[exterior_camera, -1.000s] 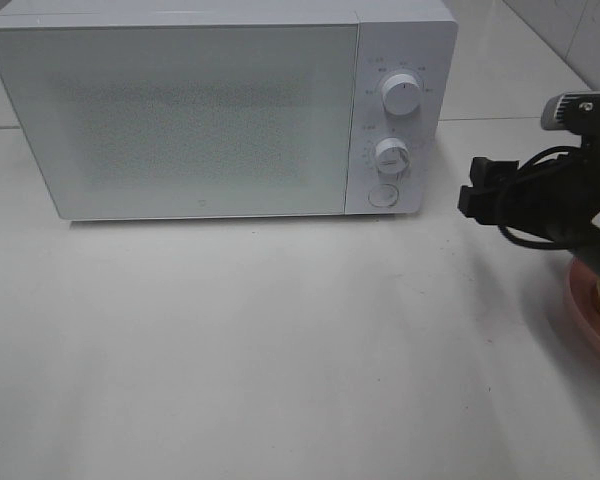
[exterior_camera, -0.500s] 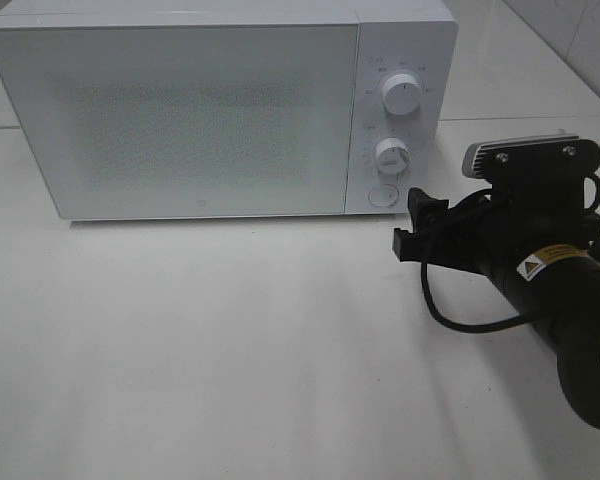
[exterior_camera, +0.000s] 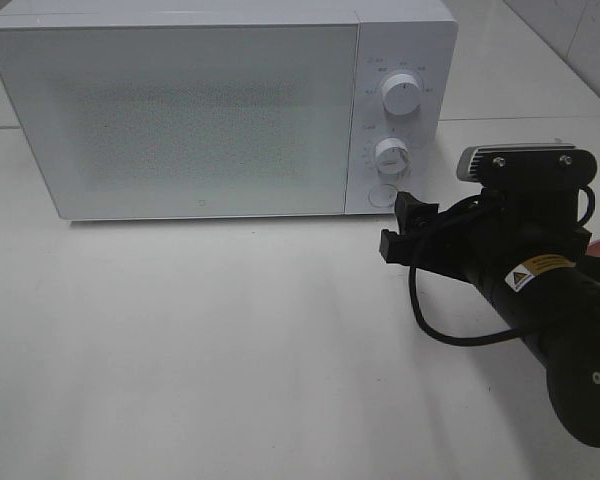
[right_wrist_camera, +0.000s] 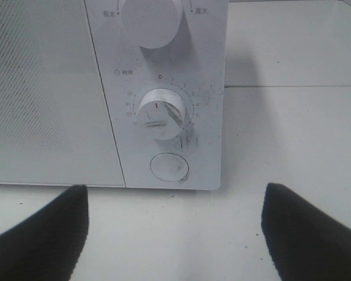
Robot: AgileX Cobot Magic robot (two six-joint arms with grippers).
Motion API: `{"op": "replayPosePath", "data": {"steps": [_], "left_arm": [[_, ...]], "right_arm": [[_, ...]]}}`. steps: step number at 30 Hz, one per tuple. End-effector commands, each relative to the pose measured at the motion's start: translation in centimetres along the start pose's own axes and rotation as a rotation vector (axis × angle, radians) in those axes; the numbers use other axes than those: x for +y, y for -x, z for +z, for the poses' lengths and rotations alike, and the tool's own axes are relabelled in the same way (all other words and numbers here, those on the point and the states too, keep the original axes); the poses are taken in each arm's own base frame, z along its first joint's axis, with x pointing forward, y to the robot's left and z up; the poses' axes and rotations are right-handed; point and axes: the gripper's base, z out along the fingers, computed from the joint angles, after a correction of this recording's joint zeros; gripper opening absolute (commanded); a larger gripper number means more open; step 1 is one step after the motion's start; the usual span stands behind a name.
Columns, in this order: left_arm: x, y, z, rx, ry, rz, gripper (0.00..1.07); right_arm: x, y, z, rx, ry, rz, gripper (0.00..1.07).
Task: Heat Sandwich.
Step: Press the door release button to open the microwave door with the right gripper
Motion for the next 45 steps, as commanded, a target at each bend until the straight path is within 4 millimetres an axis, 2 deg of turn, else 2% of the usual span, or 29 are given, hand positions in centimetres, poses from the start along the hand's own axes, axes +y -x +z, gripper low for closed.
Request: {"op": "replayPosePath", "data": {"steps": [1,5,7,10,12,15,17,20,22,25,26,29,31,32,34,35,36,38,45], "left_arm": [[0.0,-0.1,-0.3,-0.035,-0.007,0.007,1.0],[0.0,-0.1,-0.3,-0.035,-0.007,0.007,1.0],[0.0,-0.1,-0.3,-0.035,-0.007,0.007,1.0],[0.0,-0.1,-0.3,-0.035,-0.007,0.007,1.0],[0.0,-0.1,-0.3,-0.035,-0.007,0.007,1.0],[0.0,-0.1,-0.3,-0.035,-0.007,0.007,1.0],[0.0,-0.1,-0.3,-0.035,-0.007,0.007,1.0],[0.0,-0.1,-0.3,-0.035,-0.007,0.007,1.0],[0.0,-0.1,-0.3,-0.035,-0.007,0.007,1.0],[0.0,-0.1,-0.3,-0.035,-0.007,0.007,1.0],[0.0,-0.1,-0.3,-0.035,-0.007,0.007,1.0],[0.0,-0.1,-0.3,-0.035,-0.007,0.007,1.0],[0.0,-0.1,-0.3,-0.035,-0.007,0.007,1.0],[0.0,-0.1,-0.3,-0.035,-0.007,0.007,1.0],[0.0,-0.1,-0.3,-0.035,-0.007,0.007,1.0],[0.0,-0.1,-0.3,-0.035,-0.007,0.007,1.0],[0.0,-0.1,-0.3,-0.035,-0.007,0.007,1.0],[0.0,-0.1,-0.3,-0.035,-0.007,0.007,1.0],[0.0,-0.1,-0.3,-0.035,-0.007,0.007,1.0]], "right_arm": [[0.1,0.3,0.0,-0.026,0.006,0.146,0.76],[0.1,0.3,0.0,-0.025,0.008,0.361,0.76],[0.1,0.3,0.0,-0.025,0.009,0.414,0.76],[0.1,0.2,0.0,-0.012,0.009,0.642,0.76],[0.1,0.2,0.0,-0.008,0.008,0.691,0.76],[0.1,0.1,0.0,0.003,0.006,0.908,0.76],[0.1,0.1,0.0,0.003,0.006,0.946,0.76],[0.1,0.1,0.0,0.003,0.005,1.114,0.72],[0.1,0.0,0.0,0.005,0.004,1.146,0.7],[0.2,-0.3,0.0,0.04,-0.017,1.293,0.6],[0.2,-0.3,0.0,0.04,-0.017,1.293,0.6],[0.2,-0.6,0.0,0.073,-0.042,1.383,0.45],[0.2,-0.7,0.0,0.077,-0.046,1.401,0.41],[0.2,-0.8,-0.1,0.086,-0.053,1.424,0.3],[0.2,-0.9,-0.1,0.094,-0.059,1.433,0.2],[0.2,-0.9,-0.1,0.094,-0.059,1.433,0.2],[0.2,-0.9,-0.1,0.096,-0.061,1.432,0.1],[0.2,-0.9,-0.1,0.095,-0.06,1.431,0.02],[0.2,-0.9,-0.1,0.092,-0.062,1.433,0.0]]}}
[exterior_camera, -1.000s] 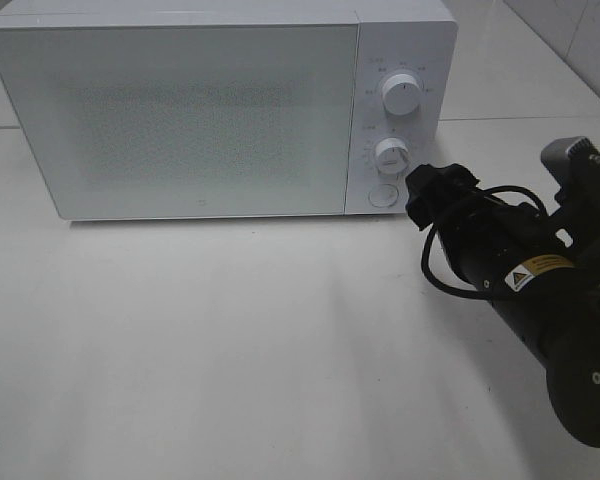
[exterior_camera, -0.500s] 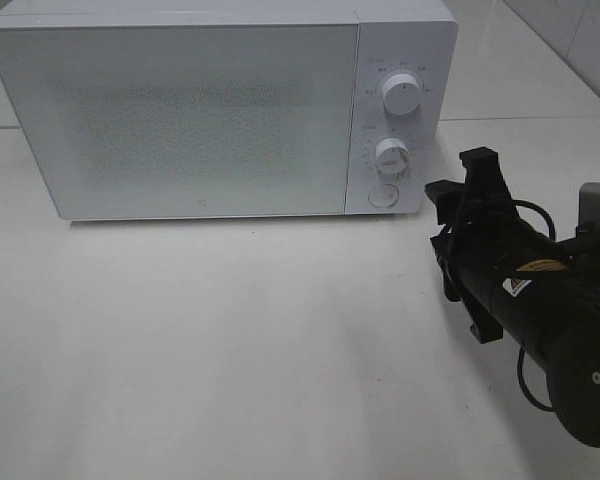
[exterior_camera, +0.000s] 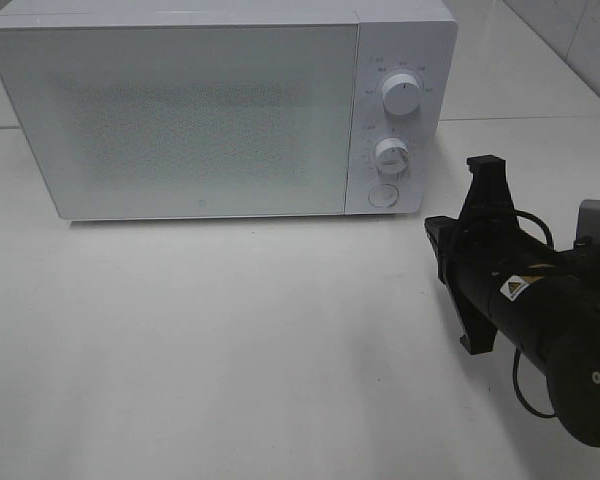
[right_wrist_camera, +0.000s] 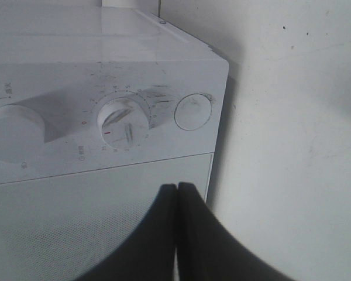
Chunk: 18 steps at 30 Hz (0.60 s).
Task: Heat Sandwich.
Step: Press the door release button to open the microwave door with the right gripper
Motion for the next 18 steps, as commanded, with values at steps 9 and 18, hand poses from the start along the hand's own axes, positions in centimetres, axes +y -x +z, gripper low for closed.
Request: {"op": "replayPosePath", "data": {"steps": [9,18], "left_arm": [[0.0,-0.1,-0.3,-0.035,-0.007,0.007,1.0],[0.0,-0.1,-0.3,-0.035,-0.007,0.007,1.0]], "right_arm": [[0.4,0.4,0.4,-0.024,0.004,0.011,0.0],[1.0,0.2,2.8,-0.02,-0.004,-0.012,0.0]]}}
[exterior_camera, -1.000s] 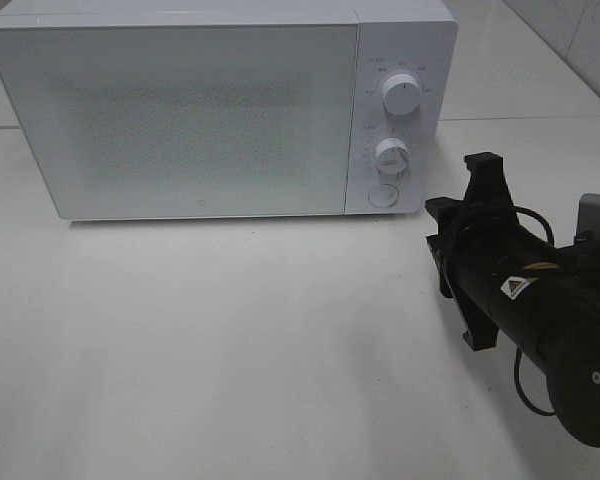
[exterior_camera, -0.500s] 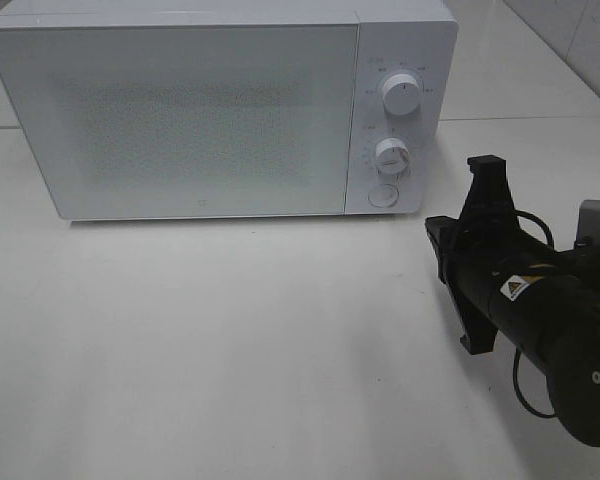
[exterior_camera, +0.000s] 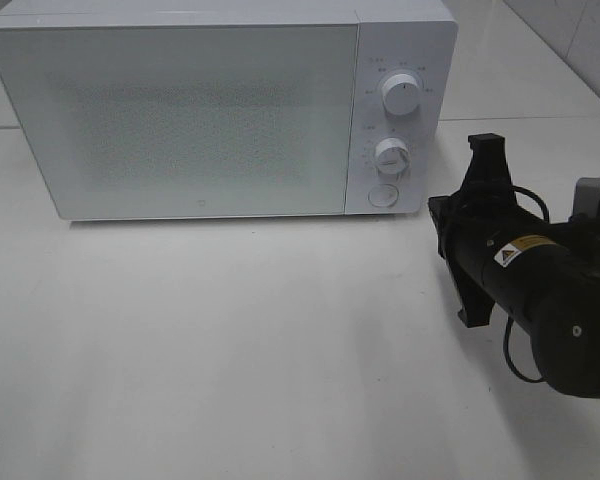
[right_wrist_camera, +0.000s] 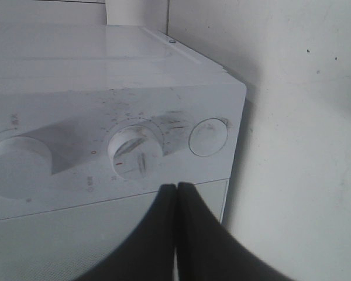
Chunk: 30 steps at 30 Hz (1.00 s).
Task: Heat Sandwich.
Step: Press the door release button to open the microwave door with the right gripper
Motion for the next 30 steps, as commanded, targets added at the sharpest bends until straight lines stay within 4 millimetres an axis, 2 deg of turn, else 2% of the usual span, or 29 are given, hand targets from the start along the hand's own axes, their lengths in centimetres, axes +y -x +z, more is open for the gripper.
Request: {"op": "replayPosePath", "data": {"steps": [1,11,16,30], "left_arm": [[0.0,-0.1,-0.3,-0.035,-0.007,0.007,1.0],[0.0,-0.1,-0.3,-0.035,-0.007,0.007,1.0],[0.0,-0.1,-0.3,-0.035,-0.007,0.007,1.0],[0.0,-0.1,-0.3,-0.035,-0.007,0.007,1.0]], "right_arm": [[-0.1,-0.7,1.2,0.018,-0.006,-0.017,0.0],[-0.5,-1.9,3.5,0.031,-0.023,-0.024,0.0],[-0.8,-2.7,5.6,0.036,-0.033,-0.002,0.0],[-1.3,-2.2,9.3,-0.004,-0.059,0.036,0.0]]}}
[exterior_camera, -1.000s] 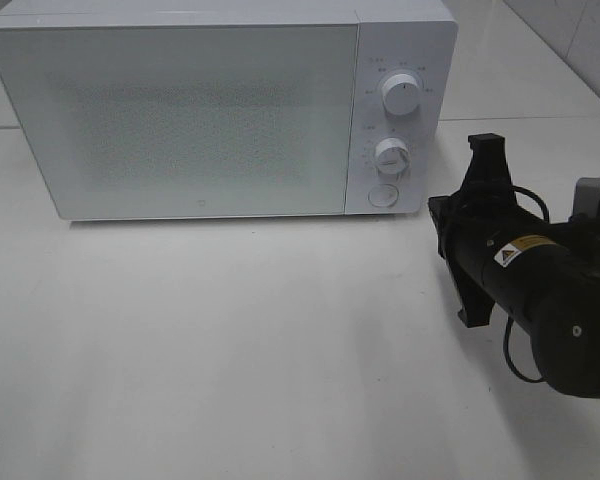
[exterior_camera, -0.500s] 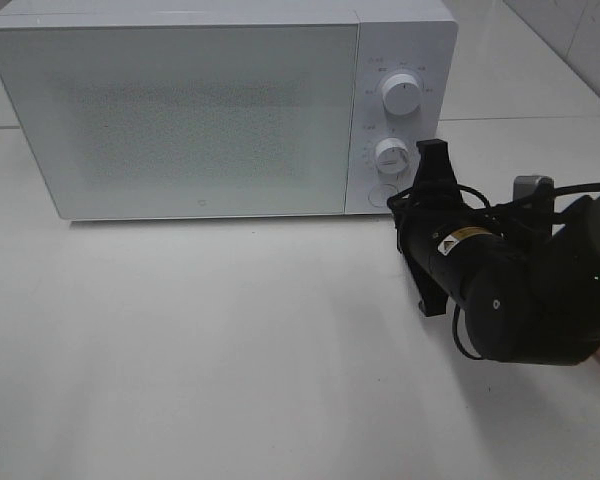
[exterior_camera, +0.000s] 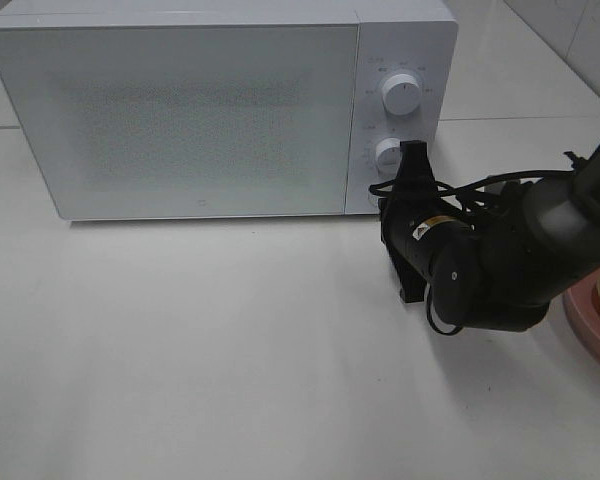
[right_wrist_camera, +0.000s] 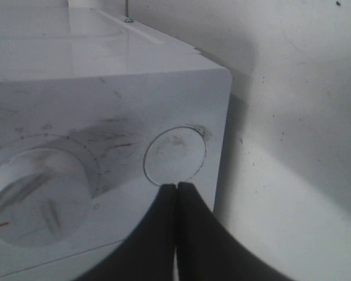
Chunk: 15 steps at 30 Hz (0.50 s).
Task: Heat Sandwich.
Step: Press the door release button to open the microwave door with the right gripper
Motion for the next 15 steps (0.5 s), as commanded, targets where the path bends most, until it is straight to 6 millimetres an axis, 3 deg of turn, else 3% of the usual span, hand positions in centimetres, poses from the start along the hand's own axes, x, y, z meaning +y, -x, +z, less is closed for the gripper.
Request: {"op": "replayPosePath", "data": {"steps": [1,15], "left_arm": [[0.0,-0.1,-0.3,-0.035,-0.007,0.007,1.0],[0.0,-0.1,-0.3,-0.035,-0.007,0.007,1.0]], "right_arm": [[0.3,0.1,0.6,-0.004,0.008,0.009,0.0],[0.6,0.8,3.6,-0.023,0.004,0.022,0.0]]}}
